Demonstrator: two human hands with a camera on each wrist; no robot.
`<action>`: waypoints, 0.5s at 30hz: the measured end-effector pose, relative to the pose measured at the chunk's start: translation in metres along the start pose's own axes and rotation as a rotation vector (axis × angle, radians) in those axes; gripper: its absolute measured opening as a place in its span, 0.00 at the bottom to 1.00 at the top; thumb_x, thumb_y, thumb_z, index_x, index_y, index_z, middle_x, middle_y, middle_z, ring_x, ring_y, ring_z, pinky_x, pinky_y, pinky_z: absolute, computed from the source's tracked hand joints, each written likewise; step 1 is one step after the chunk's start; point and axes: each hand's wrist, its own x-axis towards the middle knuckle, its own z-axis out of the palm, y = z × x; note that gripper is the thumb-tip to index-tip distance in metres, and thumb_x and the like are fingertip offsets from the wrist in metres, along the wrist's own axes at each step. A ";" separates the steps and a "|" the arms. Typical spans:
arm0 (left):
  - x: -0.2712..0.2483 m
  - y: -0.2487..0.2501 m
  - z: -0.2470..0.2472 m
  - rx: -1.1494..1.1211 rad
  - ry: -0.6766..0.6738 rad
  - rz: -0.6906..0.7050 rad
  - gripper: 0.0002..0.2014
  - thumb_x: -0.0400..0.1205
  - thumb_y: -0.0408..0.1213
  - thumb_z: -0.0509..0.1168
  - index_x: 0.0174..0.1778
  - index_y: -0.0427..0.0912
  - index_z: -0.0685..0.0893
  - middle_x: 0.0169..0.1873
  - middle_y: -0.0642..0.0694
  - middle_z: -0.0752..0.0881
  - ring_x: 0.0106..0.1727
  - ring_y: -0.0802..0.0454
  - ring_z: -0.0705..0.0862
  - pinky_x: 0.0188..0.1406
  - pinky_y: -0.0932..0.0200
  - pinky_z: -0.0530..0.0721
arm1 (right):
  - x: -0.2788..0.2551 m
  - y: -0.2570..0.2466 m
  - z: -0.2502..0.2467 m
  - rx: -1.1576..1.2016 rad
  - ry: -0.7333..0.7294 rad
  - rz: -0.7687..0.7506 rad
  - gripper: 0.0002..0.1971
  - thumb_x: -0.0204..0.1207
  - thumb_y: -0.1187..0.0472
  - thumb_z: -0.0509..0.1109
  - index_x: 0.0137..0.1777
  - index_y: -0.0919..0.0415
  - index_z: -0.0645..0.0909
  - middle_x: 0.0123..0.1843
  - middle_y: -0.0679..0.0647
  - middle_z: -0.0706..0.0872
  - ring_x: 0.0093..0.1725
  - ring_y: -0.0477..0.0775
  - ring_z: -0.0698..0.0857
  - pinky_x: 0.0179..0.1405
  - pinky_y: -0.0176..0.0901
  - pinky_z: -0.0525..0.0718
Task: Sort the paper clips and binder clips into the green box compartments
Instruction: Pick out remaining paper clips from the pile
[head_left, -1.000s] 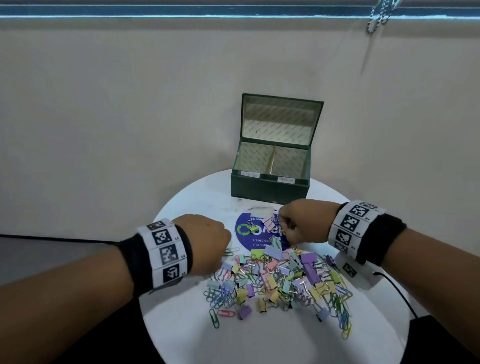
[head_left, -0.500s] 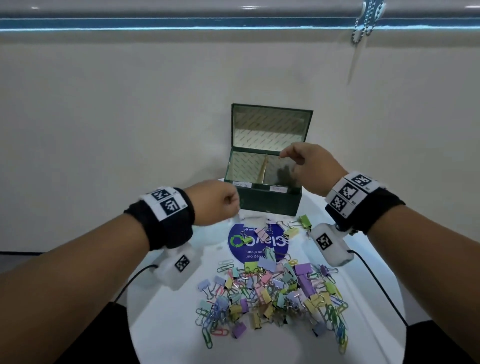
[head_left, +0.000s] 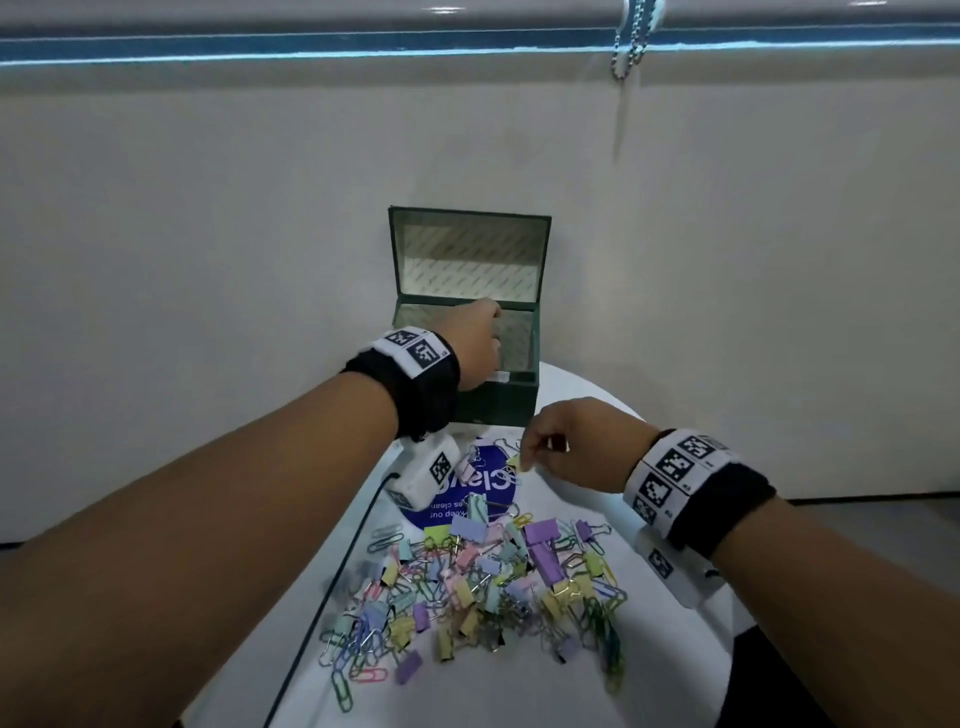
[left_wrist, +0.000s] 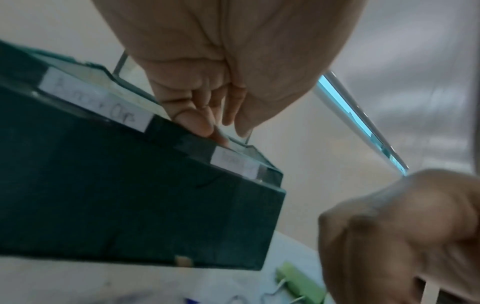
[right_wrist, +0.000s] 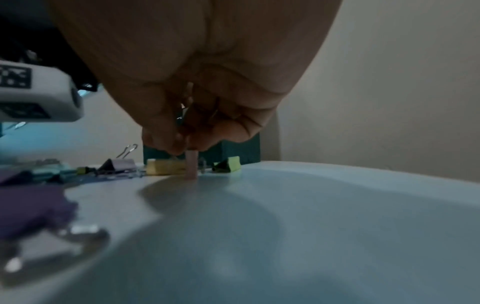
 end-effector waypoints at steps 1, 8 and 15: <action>-0.003 -0.001 0.000 0.016 0.021 0.023 0.22 0.87 0.36 0.60 0.78 0.45 0.71 0.70 0.41 0.79 0.65 0.43 0.81 0.61 0.53 0.79 | 0.000 -0.002 0.001 0.003 -0.019 -0.020 0.11 0.77 0.61 0.70 0.48 0.45 0.91 0.45 0.38 0.90 0.39 0.31 0.81 0.44 0.25 0.73; -0.071 -0.036 -0.005 0.107 -0.153 0.199 0.09 0.83 0.46 0.68 0.58 0.59 0.84 0.49 0.61 0.82 0.48 0.63 0.81 0.59 0.54 0.84 | -0.002 -0.005 0.005 -0.098 -0.084 -0.028 0.13 0.76 0.50 0.73 0.59 0.39 0.89 0.49 0.38 0.82 0.50 0.44 0.83 0.55 0.42 0.83; -0.097 -0.061 0.023 0.259 -0.360 0.221 0.25 0.79 0.58 0.70 0.73 0.65 0.76 0.58 0.55 0.76 0.58 0.56 0.79 0.62 0.57 0.79 | 0.002 -0.021 0.007 -0.179 -0.096 -0.043 0.12 0.77 0.49 0.74 0.60 0.43 0.90 0.49 0.43 0.77 0.49 0.47 0.81 0.51 0.45 0.84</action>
